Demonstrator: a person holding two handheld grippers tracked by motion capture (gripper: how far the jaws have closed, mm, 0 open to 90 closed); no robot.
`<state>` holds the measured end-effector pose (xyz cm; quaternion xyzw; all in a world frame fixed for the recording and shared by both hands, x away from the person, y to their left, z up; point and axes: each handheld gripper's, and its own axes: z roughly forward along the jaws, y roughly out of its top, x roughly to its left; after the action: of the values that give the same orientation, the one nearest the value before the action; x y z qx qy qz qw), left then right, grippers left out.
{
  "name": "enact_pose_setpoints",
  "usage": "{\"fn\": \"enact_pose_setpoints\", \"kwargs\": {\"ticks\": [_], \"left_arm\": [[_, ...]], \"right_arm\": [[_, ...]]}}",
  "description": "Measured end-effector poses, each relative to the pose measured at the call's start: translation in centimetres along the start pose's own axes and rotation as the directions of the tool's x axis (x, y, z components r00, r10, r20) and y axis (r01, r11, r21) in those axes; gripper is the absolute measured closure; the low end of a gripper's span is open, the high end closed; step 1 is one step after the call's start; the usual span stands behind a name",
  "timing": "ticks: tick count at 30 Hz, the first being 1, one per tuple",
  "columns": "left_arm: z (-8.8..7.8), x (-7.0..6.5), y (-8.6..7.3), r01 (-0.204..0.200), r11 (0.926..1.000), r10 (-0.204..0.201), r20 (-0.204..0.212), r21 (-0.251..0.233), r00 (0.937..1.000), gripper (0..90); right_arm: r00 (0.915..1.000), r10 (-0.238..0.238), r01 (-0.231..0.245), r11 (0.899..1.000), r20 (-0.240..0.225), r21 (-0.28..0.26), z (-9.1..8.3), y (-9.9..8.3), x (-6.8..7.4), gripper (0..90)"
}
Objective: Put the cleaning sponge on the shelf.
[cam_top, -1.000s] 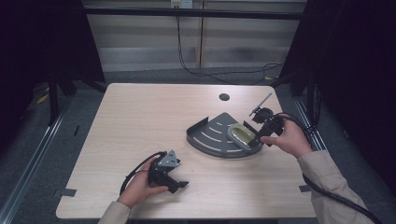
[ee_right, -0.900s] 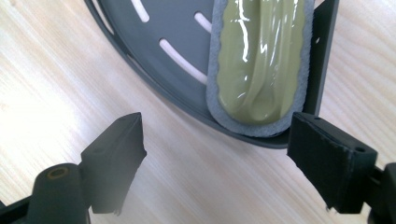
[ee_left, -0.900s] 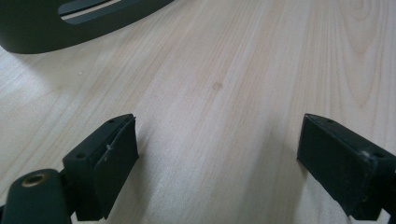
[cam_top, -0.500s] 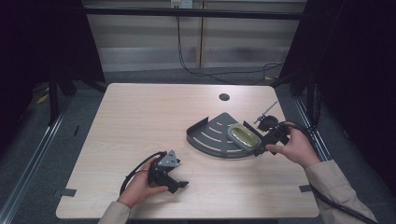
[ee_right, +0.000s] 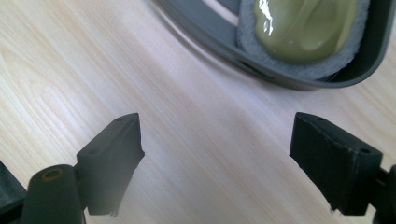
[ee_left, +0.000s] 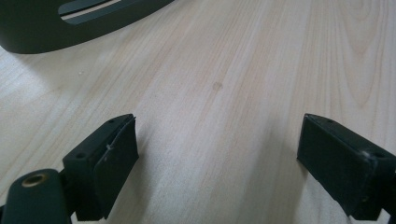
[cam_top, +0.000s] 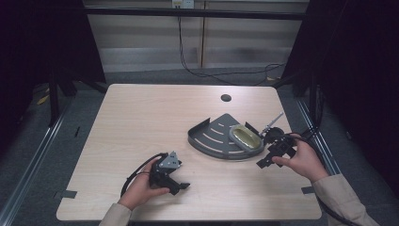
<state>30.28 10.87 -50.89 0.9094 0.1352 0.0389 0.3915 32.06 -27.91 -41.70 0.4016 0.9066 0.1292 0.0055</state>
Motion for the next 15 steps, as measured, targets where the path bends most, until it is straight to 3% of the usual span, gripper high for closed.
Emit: {"fn": "enact_pose_setpoints", "kwargs": {"ticks": [15], "left_arm": [[0.0, 0.0, 0.0, -0.001, 1.0, 0.001, 0.0, 0.0, 1.0, 11.8]], "right_arm": [[0.9999, 0.004, -0.004, 1.0, -0.016, -0.007, 1.7, -2.1, 1.1, 16.5]]}}
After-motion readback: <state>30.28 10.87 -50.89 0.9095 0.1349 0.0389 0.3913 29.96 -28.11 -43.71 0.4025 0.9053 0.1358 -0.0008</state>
